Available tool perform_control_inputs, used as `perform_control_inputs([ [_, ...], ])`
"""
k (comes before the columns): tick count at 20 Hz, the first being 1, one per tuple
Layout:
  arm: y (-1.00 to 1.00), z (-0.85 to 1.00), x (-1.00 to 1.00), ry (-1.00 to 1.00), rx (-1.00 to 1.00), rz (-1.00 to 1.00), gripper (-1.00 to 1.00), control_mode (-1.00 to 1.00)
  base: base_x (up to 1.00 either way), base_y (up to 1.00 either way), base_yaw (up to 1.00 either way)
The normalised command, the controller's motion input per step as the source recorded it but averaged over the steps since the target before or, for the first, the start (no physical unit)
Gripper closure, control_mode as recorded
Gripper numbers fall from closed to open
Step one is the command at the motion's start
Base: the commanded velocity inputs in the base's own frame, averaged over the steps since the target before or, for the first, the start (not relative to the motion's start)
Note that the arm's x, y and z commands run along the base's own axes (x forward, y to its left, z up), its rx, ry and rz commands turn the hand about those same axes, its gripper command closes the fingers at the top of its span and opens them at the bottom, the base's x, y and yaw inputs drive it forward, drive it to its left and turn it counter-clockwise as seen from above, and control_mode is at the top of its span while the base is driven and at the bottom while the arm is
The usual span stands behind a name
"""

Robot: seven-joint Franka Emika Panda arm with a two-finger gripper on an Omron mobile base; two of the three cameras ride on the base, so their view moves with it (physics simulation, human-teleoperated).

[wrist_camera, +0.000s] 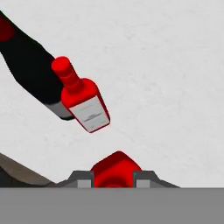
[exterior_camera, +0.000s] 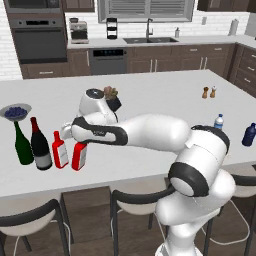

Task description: Move the plastic bottles in the middle to the plastics group, and the glass bottles in the middle to the glass group.

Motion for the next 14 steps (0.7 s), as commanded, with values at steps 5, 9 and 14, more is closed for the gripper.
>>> perform_control_inputs([
  [5, 0.3, -0.12, 0.18, -0.01, 0.01, 0.0, 1.0, -1.0, 0.0, 0.0, 0.0],
  [9, 0.17, -0.22, 0.08, -0.04, 0.0, 0.0, 1.0, -1.0, 0.0, 0.0, 0.0],
  [14, 0.07, -0.22, 0.06, -0.01, 0.0, 0.0, 1.0, -1.0, 0.0, 0.0, 0.0],
])
